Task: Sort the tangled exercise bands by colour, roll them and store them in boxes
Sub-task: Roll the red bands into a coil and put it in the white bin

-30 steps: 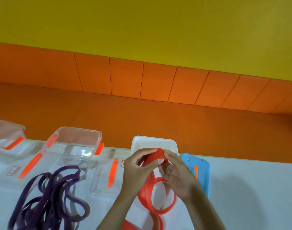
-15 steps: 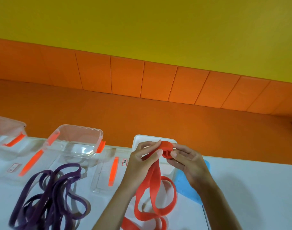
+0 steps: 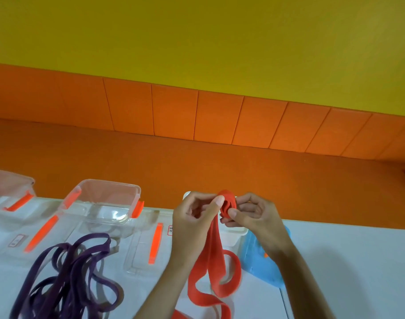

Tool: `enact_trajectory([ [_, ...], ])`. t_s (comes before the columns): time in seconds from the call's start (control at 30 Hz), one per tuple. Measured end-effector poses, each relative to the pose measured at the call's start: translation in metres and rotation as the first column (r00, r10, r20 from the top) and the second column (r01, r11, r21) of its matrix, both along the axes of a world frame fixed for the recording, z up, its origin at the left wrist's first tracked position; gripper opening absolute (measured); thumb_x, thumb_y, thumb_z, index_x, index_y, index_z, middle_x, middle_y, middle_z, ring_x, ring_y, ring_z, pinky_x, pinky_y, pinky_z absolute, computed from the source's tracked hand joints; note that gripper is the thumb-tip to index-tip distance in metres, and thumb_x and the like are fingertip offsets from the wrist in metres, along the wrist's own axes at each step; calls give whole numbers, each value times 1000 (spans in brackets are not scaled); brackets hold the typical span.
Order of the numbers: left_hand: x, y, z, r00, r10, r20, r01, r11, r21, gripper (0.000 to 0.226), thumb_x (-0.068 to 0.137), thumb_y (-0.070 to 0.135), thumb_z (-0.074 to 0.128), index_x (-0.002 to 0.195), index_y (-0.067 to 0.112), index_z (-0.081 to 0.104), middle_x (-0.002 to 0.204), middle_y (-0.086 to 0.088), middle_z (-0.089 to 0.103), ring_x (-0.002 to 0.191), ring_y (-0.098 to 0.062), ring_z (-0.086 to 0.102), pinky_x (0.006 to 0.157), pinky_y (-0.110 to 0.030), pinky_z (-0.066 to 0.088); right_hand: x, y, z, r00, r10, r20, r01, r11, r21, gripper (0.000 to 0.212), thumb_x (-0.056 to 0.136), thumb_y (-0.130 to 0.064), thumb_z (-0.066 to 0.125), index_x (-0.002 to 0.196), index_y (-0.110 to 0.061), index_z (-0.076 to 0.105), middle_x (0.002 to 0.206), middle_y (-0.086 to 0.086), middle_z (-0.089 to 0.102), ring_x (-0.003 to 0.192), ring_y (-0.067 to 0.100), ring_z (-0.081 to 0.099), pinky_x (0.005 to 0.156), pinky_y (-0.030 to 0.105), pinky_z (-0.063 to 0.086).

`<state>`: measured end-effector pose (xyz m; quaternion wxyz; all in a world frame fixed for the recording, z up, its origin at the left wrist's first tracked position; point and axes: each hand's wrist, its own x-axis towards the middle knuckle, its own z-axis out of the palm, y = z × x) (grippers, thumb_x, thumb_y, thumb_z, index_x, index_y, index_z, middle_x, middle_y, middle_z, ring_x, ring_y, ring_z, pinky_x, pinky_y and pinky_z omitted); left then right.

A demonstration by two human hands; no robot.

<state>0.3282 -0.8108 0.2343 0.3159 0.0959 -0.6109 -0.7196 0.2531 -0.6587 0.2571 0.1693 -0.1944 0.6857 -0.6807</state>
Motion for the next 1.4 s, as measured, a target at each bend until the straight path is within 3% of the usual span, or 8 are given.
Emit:
enact_trajectory([
  [0.27,7,-7,26,974,-227,12,227,974,10,37,80,30,88,112,46,81,114,9,81,111,-7,75,90,-15,55,9,-6,10,995,-19,97,44,963,-266,37,81,-27,88,99,-3,67,96,20,76,87,28,75,78,30,61],
  [0.5,11,-11,44,980,-197,-31,194,977,-86,38,85,34,84,123,37,78,119,9,80,115,-10,74,92,-15,55,2,5,37,995,16,-97,-16,1000,3,44,73,-47,87,108,-22,78,88,7,74,72,21,68,69,28,55],
  [0.6,13,-11,37,976,-215,23,217,969,-121,35,88,33,82,122,39,75,117,7,80,113,-12,75,91,-18,56,1,9,36,997,73,-26,-74,997,-28,55,75,-38,90,127,-28,72,103,11,75,86,30,78,75,32,62],
  [0.7,16,-9,34,941,-311,131,323,943,-78,42,83,41,83,121,45,65,117,5,80,114,-14,74,93,-19,55,3,12,37,996,84,-14,-84,996,-16,42,82,-47,85,117,-26,78,106,11,77,95,34,78,78,37,65],
  [0.9,19,-8,33,895,-418,155,424,905,-8,39,79,38,87,117,34,76,115,-1,81,114,-17,75,92,-21,56,5,20,44,987,72,-142,-73,997,-3,48,75,-56,88,113,-27,79,96,7,72,79,32,79,69,34,64],
  [1.13,19,-8,31,905,-349,245,363,932,-10,42,72,50,87,107,28,84,113,7,79,115,-12,72,94,-24,54,11,11,34,991,-41,-125,36,999,-35,35,80,-49,81,101,-21,81,87,15,73,69,32,77,56,32,61],
  [1.27,22,-4,38,936,-311,162,313,950,10,39,73,47,81,106,25,83,106,0,81,107,-17,75,91,-25,53,17,7,41,991,-19,-132,5,995,-103,37,83,-52,80,99,-18,78,77,12,74,49,27,66,40,24,44],
  [1.4,24,-8,48,960,-275,44,275,962,10,40,74,48,81,108,28,82,107,-1,81,106,-20,76,87,-24,58,18,7,56,985,49,-165,-72,988,-135,41,86,-56,80,108,-21,75,88,14,77,65,36,77,46,27,55],
])
